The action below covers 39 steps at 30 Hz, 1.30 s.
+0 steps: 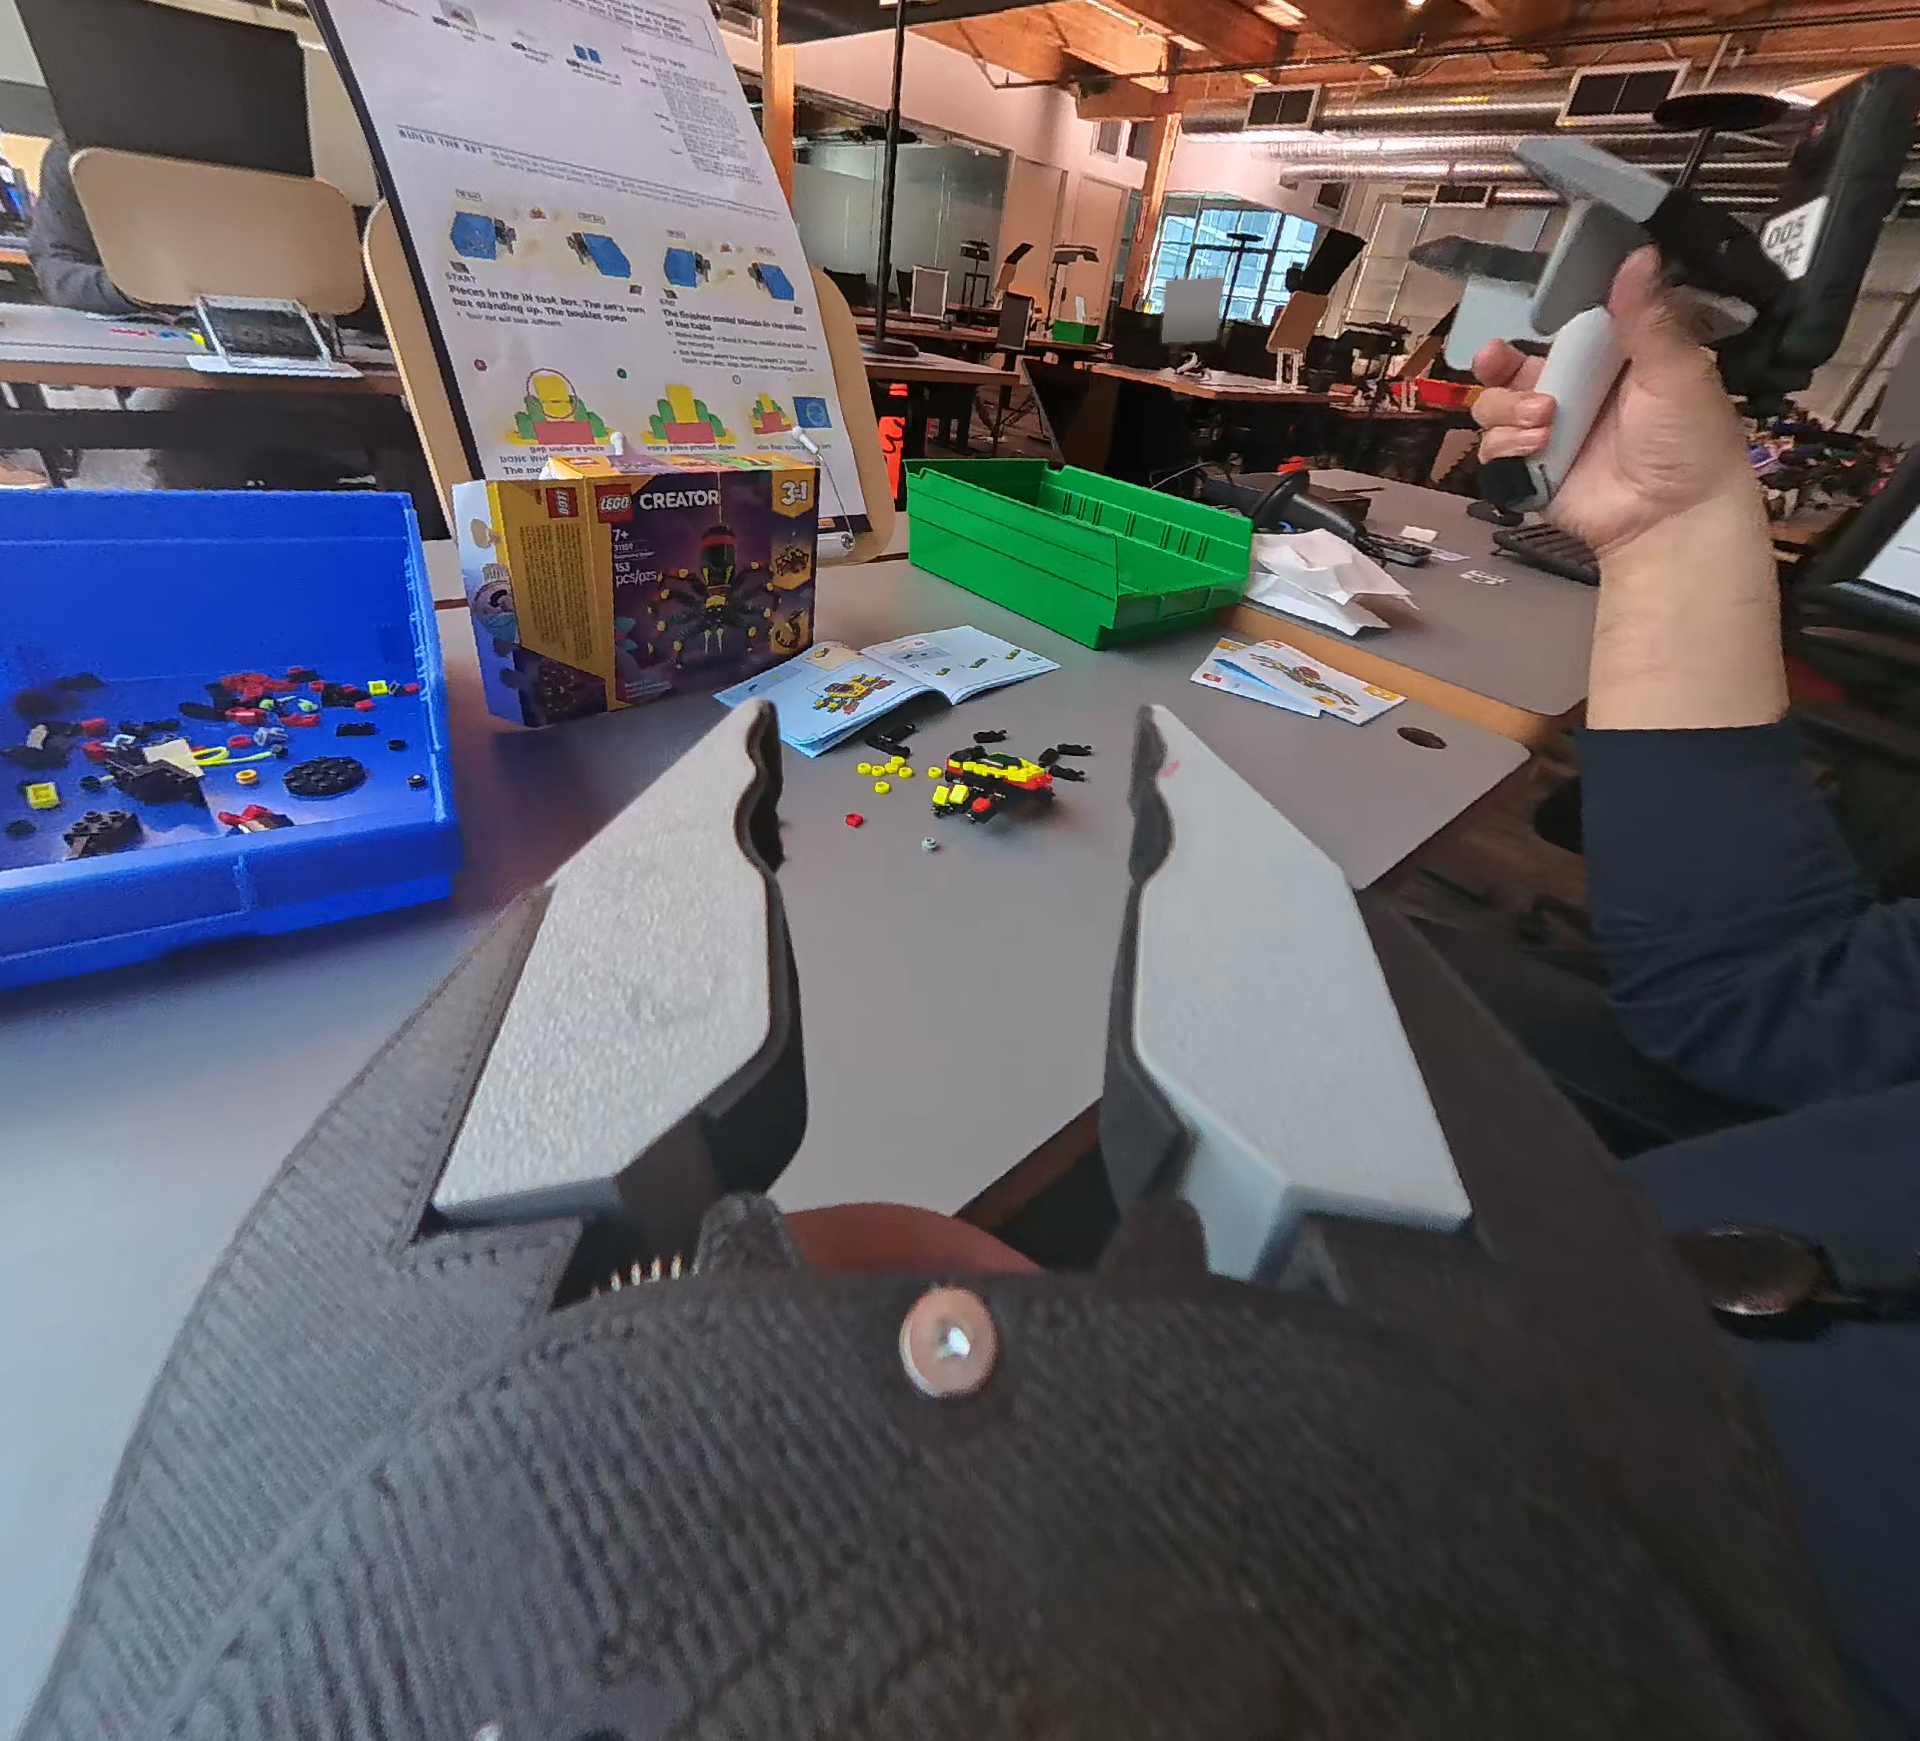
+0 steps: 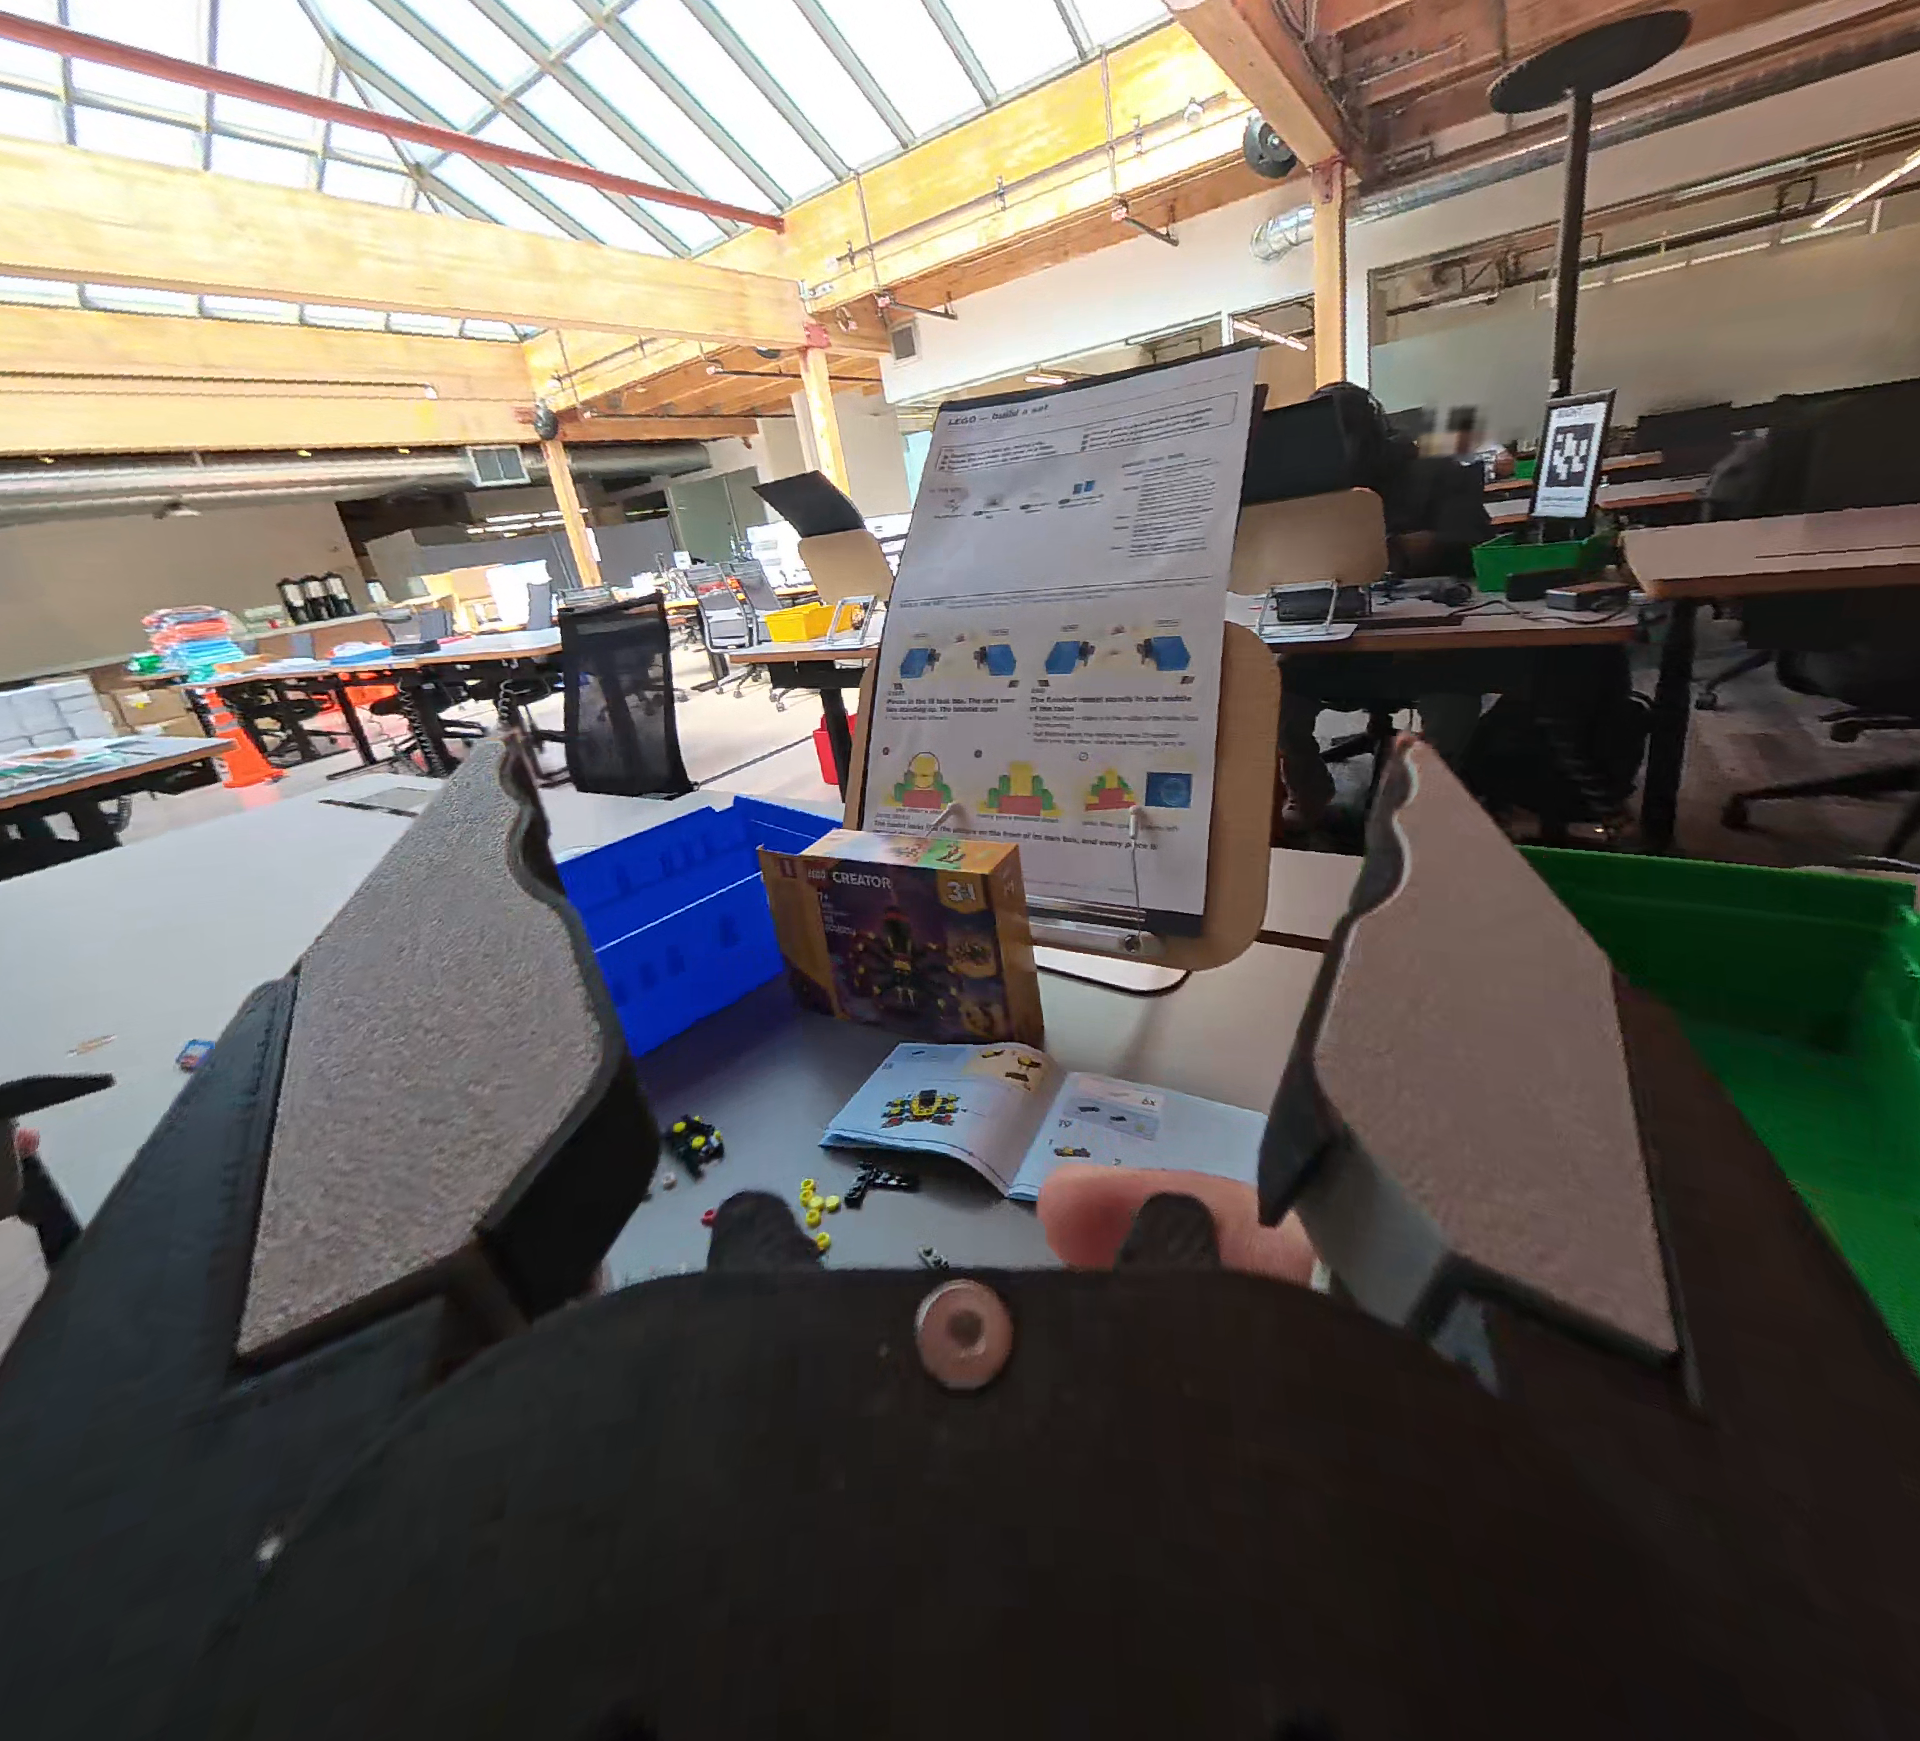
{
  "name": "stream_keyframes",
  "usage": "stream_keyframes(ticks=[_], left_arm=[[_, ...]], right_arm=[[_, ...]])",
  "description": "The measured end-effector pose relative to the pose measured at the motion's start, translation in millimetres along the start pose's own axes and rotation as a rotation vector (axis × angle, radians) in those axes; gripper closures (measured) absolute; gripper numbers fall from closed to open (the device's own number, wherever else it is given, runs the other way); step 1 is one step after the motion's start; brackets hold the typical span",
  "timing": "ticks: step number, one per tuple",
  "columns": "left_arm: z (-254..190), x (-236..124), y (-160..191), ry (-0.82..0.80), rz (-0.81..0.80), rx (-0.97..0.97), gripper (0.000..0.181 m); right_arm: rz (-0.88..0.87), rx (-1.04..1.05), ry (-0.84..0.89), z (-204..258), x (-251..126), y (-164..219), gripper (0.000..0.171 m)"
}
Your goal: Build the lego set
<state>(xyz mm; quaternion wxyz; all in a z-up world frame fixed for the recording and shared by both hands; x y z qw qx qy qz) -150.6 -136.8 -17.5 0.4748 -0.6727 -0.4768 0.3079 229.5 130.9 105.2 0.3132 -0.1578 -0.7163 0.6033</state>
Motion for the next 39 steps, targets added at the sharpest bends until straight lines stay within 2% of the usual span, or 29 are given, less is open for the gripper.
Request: stream_keyframes(ticks=[5, 15, 25, 28, 31, 35, 39], left_arm=[[1.2, 5.2, 10.2, -0.005, 0.028, 0.005, 0.116], [9.6, -0.2, 16.6, -0.036, 0.023, 0.011, 0.111], [8.3, 3.3, 11.0, -0.033, 0.012, 0.013, 0.109], [9.5, 1.4, -11.9, -0.032, -0.059, 0.041, 0.109], [30.2, -1.7, -52.9, -0.131, -0.182, 0.101, 0.106], [54.6, -8.6, -115.1, -0.252, -0.362, 0.137, 0.085], [55.6, -24.1, -161.3, -0.247, -0.535, 0.183, 0.089]], right_arm=[[-0.031, 0.036, -0.095, 11.6, 2.9, -2.2, 0.022], [-0.025, 0.039, -0.157, 23.4, 12.1, 1.1, 0.023], [-0.098, 0.043, -0.242, 39.0, -4.0, -20.5, 0.022], [-0.129, 0.038, -0.239, 37.5, -12.2, -27.6, 0.023], [-0.129, 0.045, -0.227, 32.8, -12.7, -26.8, 0.023], [-0.076, 0.045, -0.195, 27.5, -2.5, -14.8, 0.023], [-0.019, 0.051, -0.185, 30.7, 7.8, -0.4, 0.023]])
Point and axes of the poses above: each gripper's, where its closed fingertips meet, x out along the fingers, y out of its underside, z = x × y across the jaws, the point moved 6 cm from there along -x, back along the fingers, and after that the axes turned 14 degrees about -x, right-handed, at the moved point
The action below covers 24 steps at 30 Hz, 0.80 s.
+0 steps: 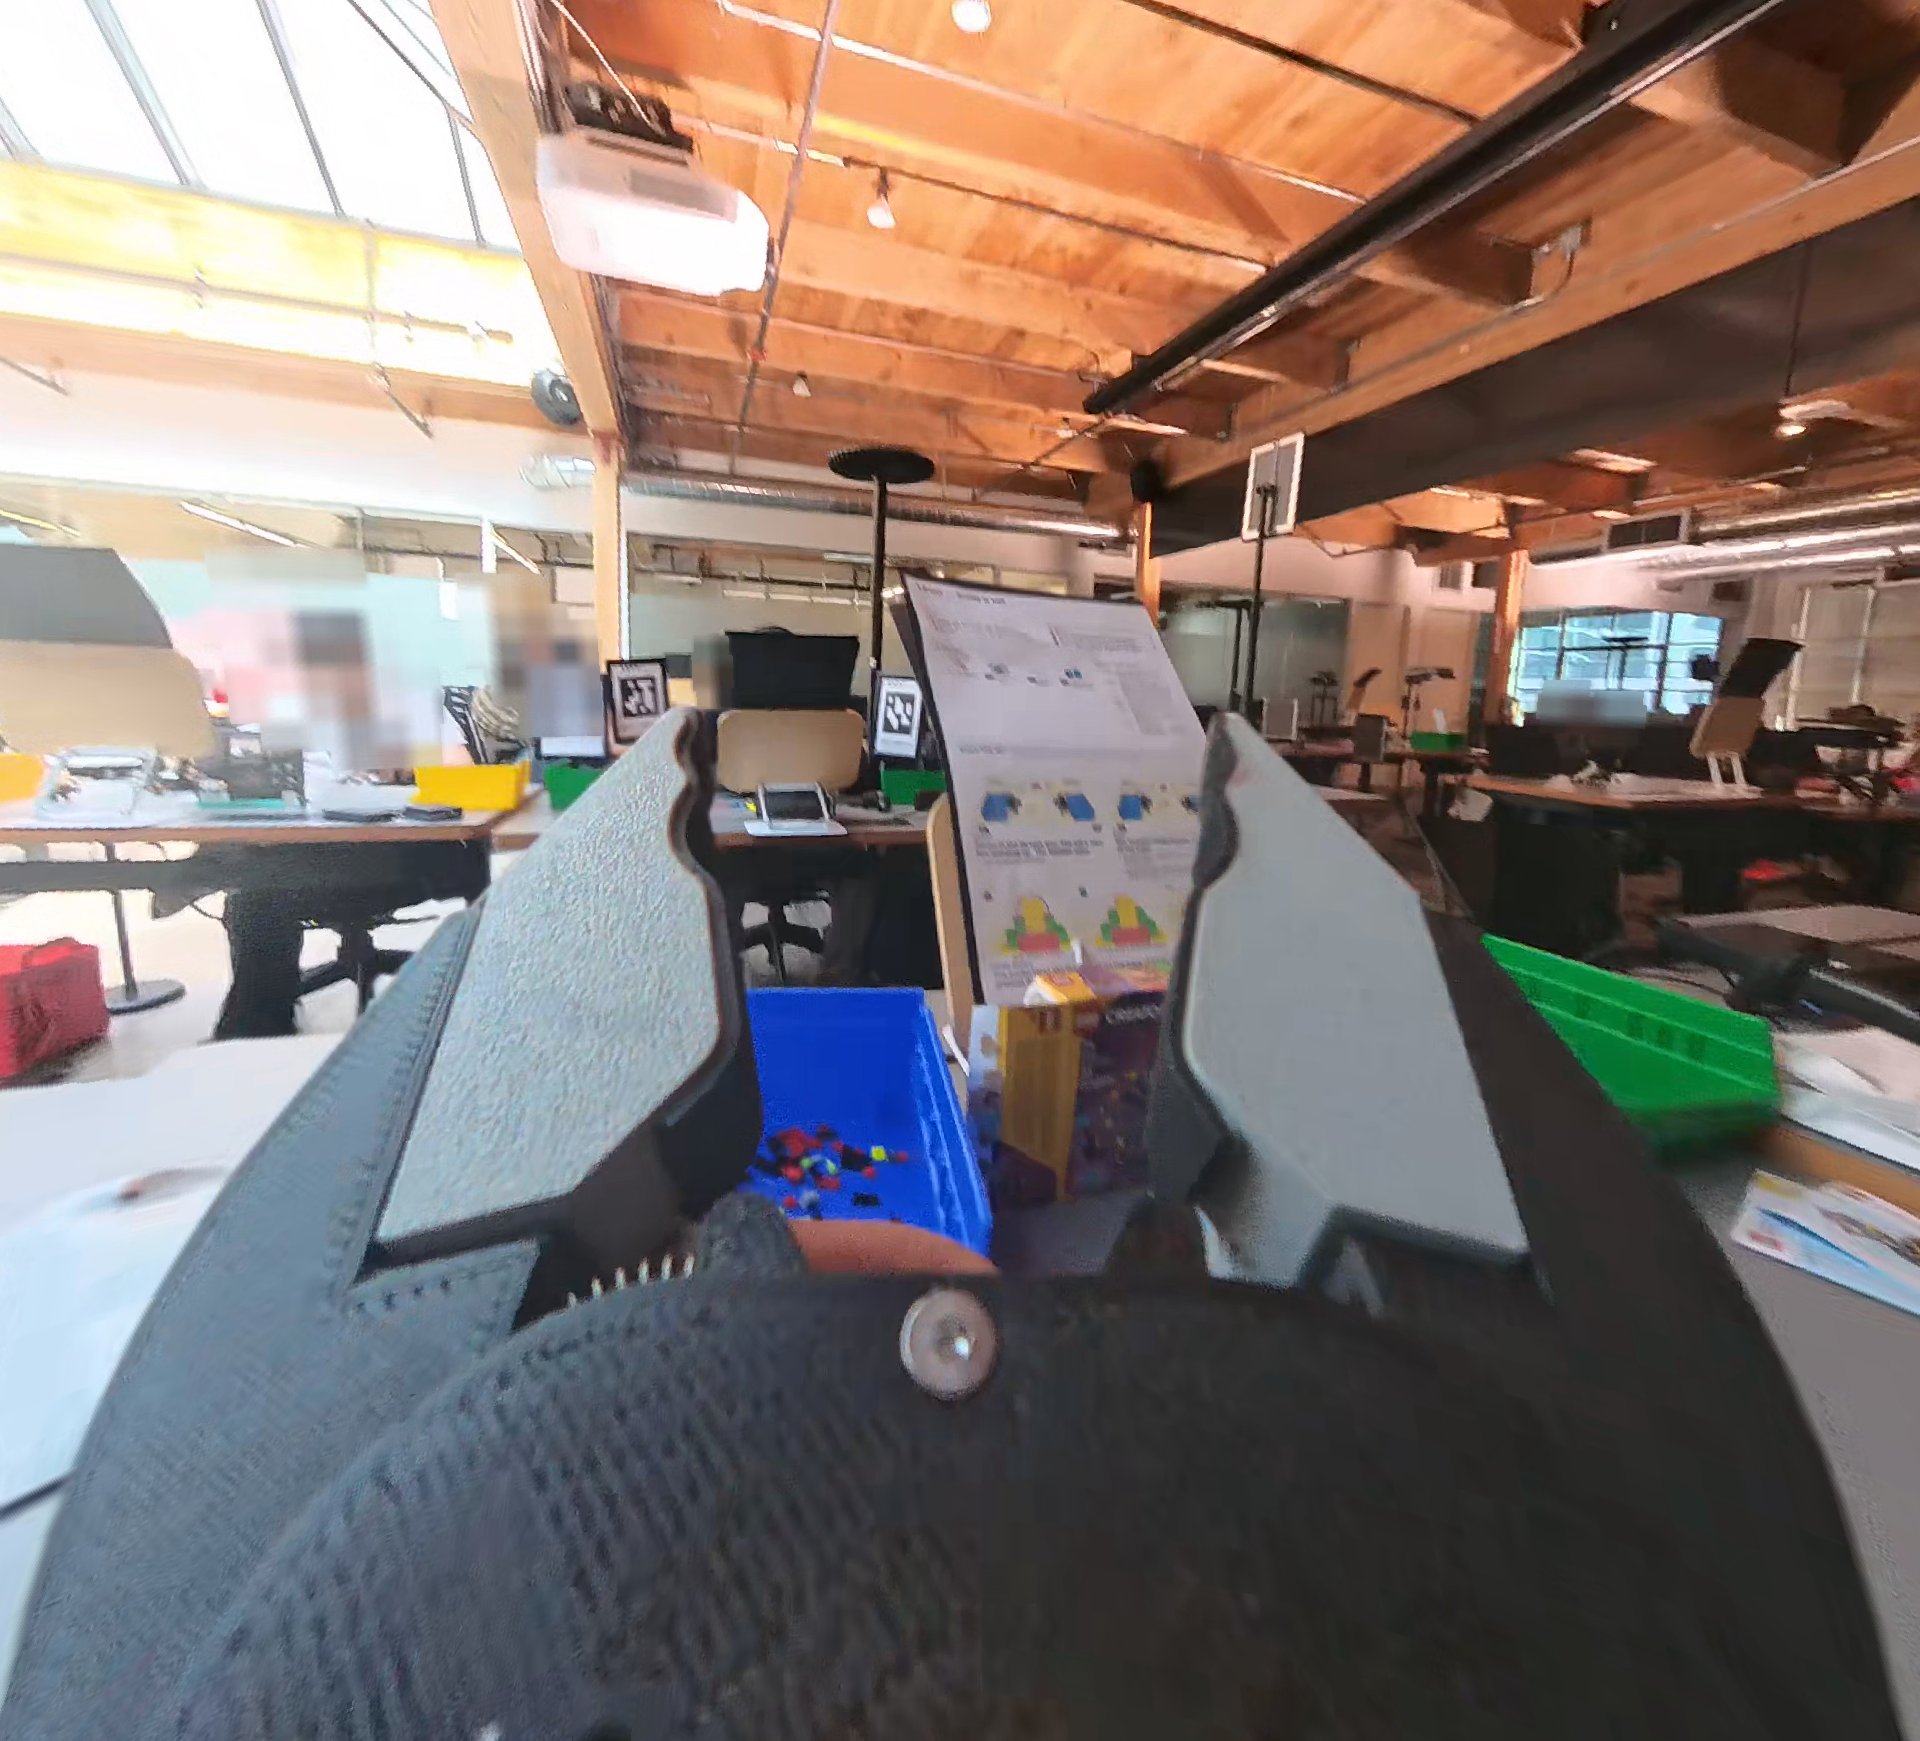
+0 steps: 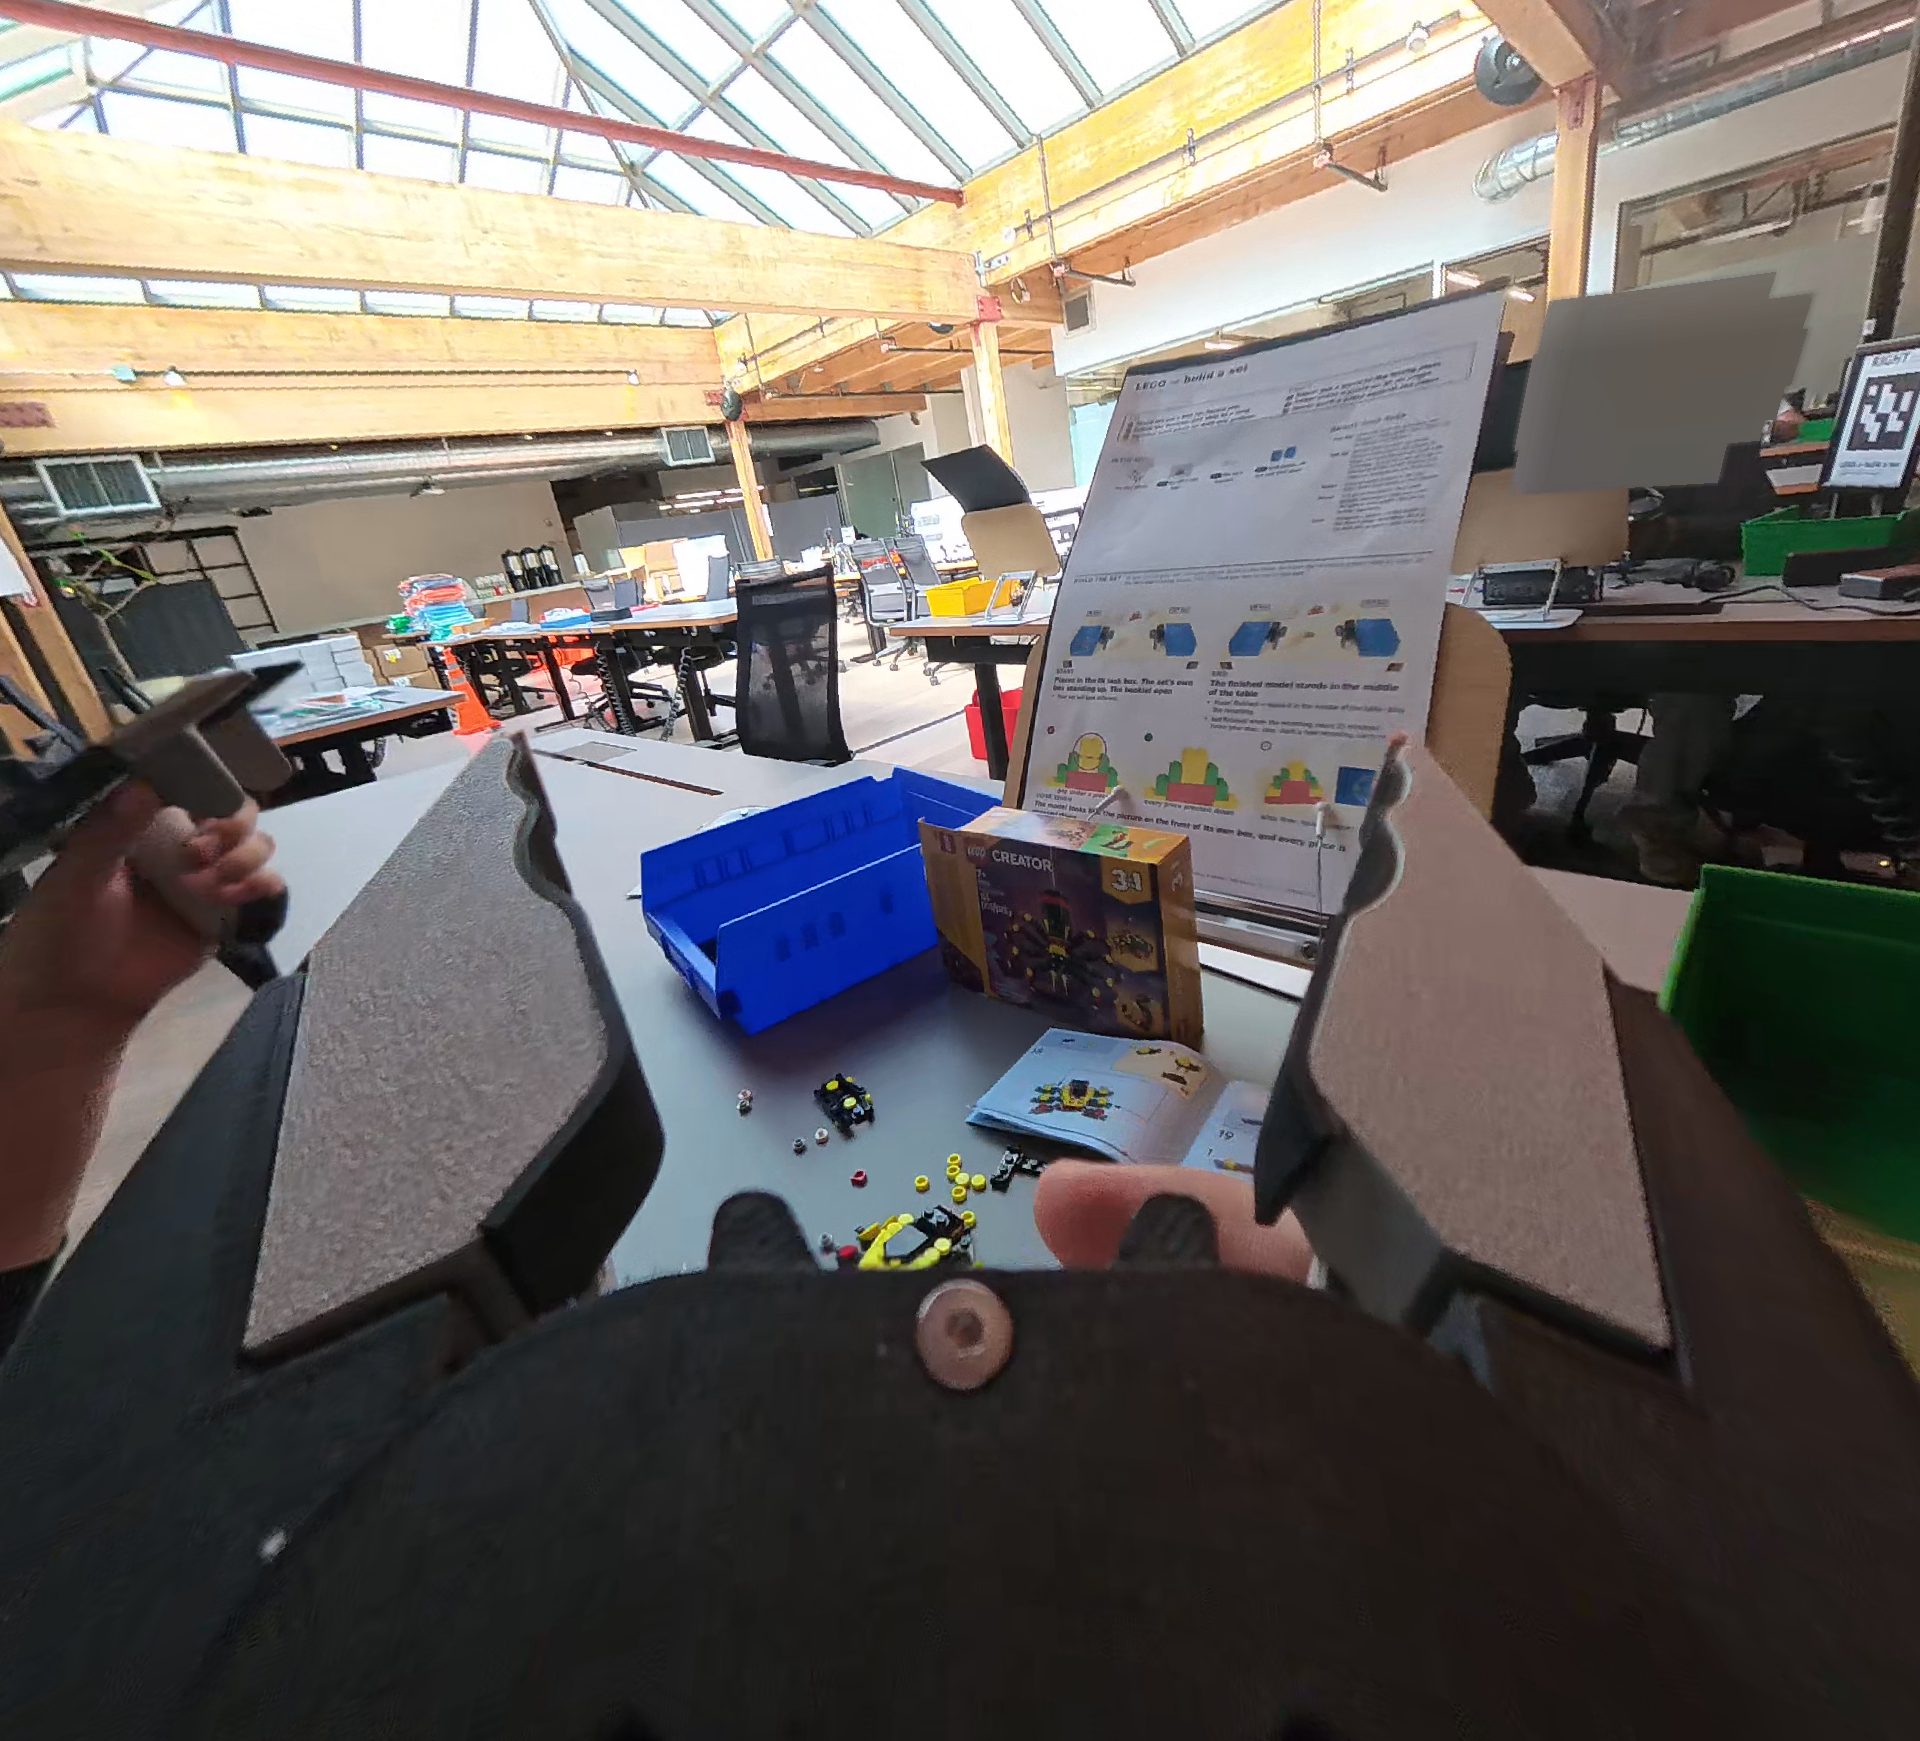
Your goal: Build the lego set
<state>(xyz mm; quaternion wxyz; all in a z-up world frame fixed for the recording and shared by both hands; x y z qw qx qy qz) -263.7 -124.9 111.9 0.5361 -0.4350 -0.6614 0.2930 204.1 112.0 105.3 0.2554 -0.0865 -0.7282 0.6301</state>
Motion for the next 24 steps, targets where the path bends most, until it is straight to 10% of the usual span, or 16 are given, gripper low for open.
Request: stream_keyframes(ticks=[24], left_arm=[[15.8, -91.2, -92.4, -0.04, -0.307, -0.018, 0.109]], right_arm=[[0.109, 0.163, 0.037, 10.0, -61.4, 22.8, 0.025]])
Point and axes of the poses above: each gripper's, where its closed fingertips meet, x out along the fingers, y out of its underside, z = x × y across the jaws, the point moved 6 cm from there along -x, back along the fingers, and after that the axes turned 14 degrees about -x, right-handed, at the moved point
